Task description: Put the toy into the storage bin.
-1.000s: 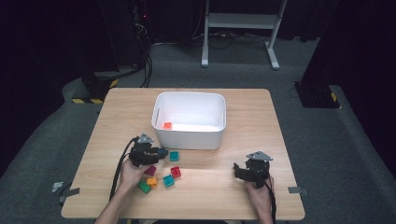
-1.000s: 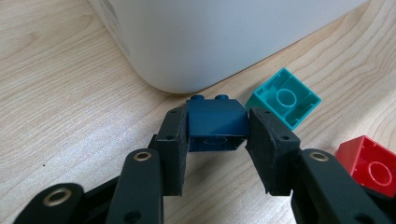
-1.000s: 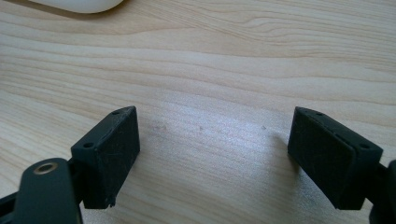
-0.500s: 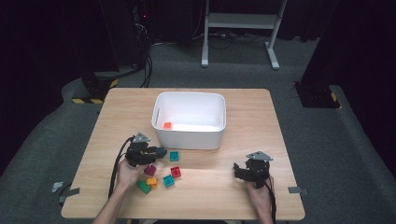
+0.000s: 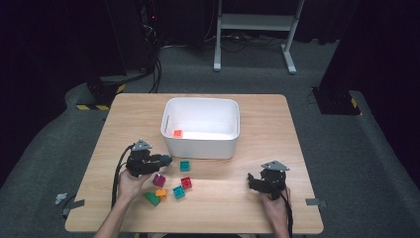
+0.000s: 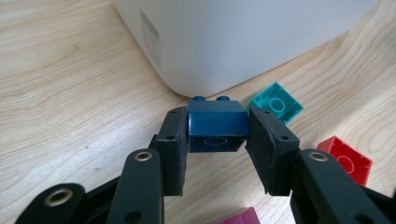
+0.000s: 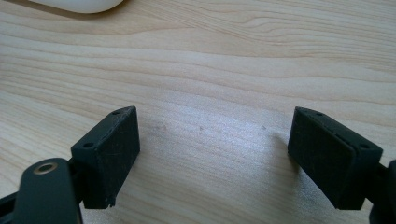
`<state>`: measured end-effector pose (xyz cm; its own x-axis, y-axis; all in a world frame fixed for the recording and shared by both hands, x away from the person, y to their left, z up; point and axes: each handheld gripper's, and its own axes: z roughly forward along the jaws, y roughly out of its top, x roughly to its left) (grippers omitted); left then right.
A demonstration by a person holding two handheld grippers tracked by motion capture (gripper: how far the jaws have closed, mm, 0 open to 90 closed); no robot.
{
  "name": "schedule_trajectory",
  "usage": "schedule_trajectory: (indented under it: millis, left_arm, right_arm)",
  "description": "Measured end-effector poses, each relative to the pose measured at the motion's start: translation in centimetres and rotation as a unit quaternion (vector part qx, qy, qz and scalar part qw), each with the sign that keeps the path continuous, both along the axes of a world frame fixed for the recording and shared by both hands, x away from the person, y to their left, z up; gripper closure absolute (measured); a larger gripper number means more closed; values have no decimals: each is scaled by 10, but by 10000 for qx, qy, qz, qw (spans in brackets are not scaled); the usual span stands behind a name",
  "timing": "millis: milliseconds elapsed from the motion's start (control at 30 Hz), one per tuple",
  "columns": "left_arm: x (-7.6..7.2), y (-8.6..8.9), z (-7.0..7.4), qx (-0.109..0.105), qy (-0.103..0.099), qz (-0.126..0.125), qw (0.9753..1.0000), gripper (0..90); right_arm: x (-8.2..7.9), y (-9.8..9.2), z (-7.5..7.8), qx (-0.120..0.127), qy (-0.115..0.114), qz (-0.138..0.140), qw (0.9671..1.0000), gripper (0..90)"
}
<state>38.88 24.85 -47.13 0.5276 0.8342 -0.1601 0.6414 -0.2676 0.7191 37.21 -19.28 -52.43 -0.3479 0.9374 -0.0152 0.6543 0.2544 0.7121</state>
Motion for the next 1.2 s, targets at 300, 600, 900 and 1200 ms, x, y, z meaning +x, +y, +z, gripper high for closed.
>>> schedule_trajectory:
  millis: [300,600,900,1200]
  left_arm:
    - [-3,14,19,-135,-127,202,9996,586]
    - [-4,29,33,-250,-142,350,9990,586]
    - [-3,35,54,-411,-291,415,9979,586]
    - [3,34,78,-550,-409,388,9969,586]
  right_arm:
    - [0,0,0,-2,0,2,10000,166]
    - [0,0,0,-2,-1,1,10000,166]
    - [0,0,0,0,1,0,10000,166]
    - [0,0,0,0,0,1,10000,166]
